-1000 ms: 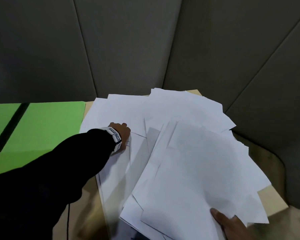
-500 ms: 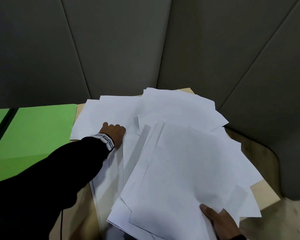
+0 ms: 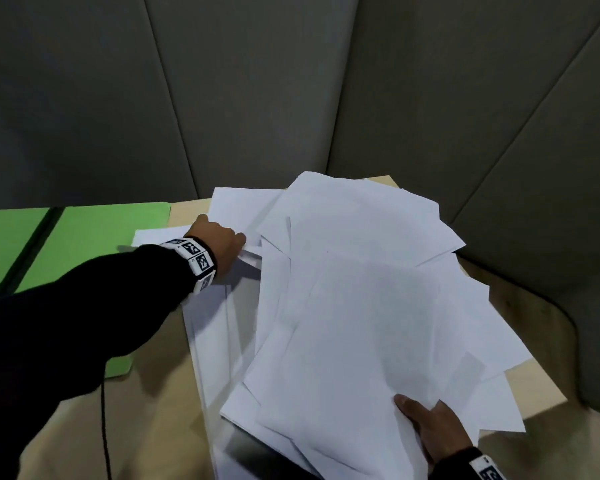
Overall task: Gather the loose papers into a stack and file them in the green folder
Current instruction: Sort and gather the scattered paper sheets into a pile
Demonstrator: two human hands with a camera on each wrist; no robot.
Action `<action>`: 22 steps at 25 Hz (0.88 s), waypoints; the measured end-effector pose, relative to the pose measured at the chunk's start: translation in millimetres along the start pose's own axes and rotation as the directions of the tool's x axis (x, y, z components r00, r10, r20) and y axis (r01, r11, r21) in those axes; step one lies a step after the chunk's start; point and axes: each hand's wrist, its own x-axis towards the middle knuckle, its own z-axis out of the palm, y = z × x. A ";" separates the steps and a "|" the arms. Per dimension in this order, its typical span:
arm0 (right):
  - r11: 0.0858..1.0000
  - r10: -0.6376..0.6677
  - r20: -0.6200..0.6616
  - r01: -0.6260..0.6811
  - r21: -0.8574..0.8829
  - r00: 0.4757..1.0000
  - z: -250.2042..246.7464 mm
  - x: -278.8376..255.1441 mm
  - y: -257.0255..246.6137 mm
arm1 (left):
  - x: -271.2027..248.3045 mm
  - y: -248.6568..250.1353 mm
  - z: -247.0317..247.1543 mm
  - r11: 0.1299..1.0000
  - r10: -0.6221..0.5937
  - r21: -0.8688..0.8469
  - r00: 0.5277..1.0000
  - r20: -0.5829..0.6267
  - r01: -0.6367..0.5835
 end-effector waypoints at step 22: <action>0.997 0.014 0.187 0.000 -0.071 0.982 33.9 -6.6 11.0 | -173.3 109.7 -39.4 0.154 -0.304 -0.986 0.952 0.016 0.065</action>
